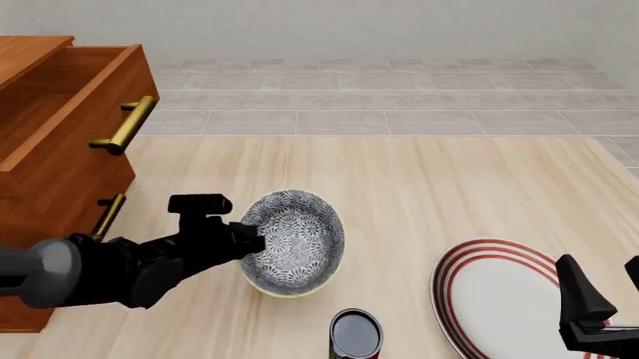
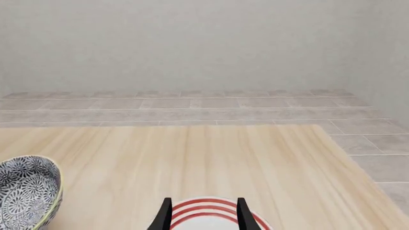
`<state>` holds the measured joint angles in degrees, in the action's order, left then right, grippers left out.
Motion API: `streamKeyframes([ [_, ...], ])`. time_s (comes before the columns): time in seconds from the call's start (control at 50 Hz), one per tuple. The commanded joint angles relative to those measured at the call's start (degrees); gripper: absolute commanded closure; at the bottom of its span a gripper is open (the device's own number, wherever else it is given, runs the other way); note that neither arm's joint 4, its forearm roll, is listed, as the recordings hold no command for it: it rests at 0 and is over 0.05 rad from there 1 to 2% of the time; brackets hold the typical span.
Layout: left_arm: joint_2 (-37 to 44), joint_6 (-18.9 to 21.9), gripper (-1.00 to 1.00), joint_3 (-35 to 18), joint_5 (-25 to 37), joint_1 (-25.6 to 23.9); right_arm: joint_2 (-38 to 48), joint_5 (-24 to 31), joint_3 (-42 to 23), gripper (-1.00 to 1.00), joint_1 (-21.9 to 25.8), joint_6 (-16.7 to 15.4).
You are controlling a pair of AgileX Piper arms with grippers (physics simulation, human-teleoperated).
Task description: Put the bowl on top of the cabinet.
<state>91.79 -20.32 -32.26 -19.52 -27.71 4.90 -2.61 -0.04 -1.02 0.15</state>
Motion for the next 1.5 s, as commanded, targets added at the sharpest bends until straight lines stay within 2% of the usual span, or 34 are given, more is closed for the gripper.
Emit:
streamKeyframes([
  [0.02, -3.8, 0.7, 1.00, -0.6, 2.8, 0.0, 0.1, -0.2, 0.0, -1.00, 0.0, -0.1],
  [0.46, -7.9, 1.9, 1.00, -0.8, 5.1, -0.6, 0.2, -0.3, 0.0, -1.00, 0.1, -0.5],
  [0.52, -9.6, -0.9, 1.00, 0.2, 3.7, -2.1, 0.4, -0.6, 0.0, -1.00, 0.1, -0.5],
  [0.54, -8.4, 1.2, 1.00, -0.9, 5.2, -1.8, 0.3, -0.5, 0.0, -1.00, 0.1, -0.5],
  [1.06, -16.2, 1.7, 1.00, -3.5, 11.4, -2.6, -0.8, 0.5, 0.0, -1.00, -0.1, -0.6],
  [1.5, -18.5, 3.0, 1.00, -6.3, 16.3, -2.3, -1.1, 0.8, 0.0, -1.00, -0.1, -0.7],
])
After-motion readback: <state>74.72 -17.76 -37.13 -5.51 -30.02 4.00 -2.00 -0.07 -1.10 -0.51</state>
